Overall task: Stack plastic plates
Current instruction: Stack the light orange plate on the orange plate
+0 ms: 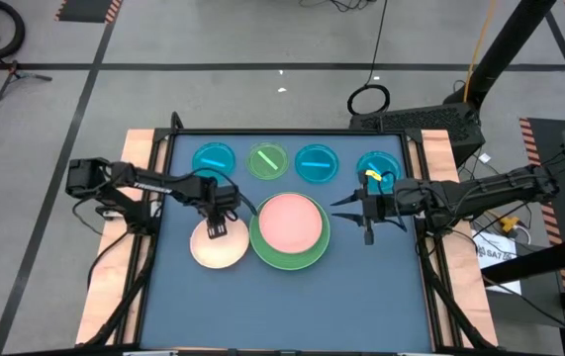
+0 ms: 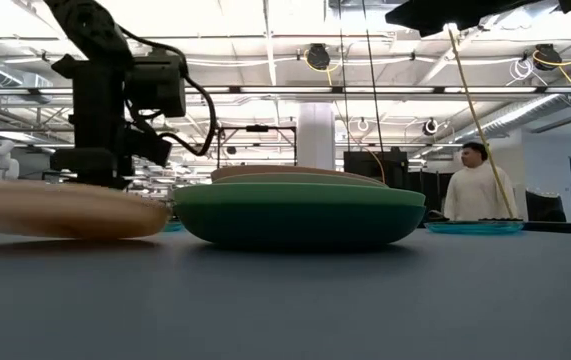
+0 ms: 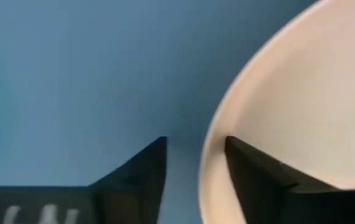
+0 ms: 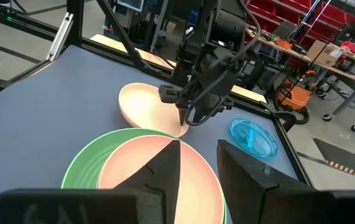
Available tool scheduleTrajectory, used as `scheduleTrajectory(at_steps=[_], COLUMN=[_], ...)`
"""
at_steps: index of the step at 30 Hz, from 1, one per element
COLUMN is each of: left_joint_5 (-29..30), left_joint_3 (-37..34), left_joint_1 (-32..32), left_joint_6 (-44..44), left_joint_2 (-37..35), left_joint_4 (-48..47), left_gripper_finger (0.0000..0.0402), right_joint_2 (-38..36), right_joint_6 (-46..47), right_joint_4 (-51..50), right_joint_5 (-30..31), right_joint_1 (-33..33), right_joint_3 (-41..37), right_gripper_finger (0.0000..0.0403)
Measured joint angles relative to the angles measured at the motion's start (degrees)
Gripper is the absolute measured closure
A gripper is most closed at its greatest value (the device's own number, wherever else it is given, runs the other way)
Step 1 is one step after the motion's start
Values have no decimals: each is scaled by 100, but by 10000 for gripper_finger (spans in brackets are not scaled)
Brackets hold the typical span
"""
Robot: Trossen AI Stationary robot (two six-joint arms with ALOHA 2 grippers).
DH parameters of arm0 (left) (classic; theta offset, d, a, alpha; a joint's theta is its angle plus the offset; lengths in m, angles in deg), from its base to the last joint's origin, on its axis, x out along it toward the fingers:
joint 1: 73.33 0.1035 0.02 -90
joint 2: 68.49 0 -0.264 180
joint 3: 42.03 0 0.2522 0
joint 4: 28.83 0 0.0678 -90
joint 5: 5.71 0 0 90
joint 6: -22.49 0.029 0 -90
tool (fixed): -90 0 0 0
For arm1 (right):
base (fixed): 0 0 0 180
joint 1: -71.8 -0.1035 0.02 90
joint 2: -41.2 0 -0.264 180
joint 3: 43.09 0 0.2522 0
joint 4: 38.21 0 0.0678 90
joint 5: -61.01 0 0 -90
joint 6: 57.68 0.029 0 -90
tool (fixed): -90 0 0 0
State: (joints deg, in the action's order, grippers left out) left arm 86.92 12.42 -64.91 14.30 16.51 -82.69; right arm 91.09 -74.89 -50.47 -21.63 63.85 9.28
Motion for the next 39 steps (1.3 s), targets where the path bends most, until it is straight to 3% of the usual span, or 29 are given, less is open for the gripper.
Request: scheduleTrajectory(at_steps=[8,17,28,33,39], left_joint_5=[3,216,888,1101,1161], left_joint_3=[-4,173,1671,2386,2538], left_joint_1=[-213,-415,-535,-535,-535], left_joint_6=[-55,-324,-421,-464,-505], left_joint_2=[-1,-389,-1159,-1143,-862], left_joint_4=[-109,-870,-2166,-1745,63], left_gripper_finger=[384,391,391,391,391], right_joint_2=[0,0,2,2,2], right_joint_6=[-4,-8,-9,-25,-39], right_joint_4=[0,2,-2,-2,-2], right_joint_5=[2,4,7,11,31], right_joint_1=[0,0,0,0,0], right_joint_3=[0,0,0,0,0], right_gripper_finger=[305,305,305,305,305])
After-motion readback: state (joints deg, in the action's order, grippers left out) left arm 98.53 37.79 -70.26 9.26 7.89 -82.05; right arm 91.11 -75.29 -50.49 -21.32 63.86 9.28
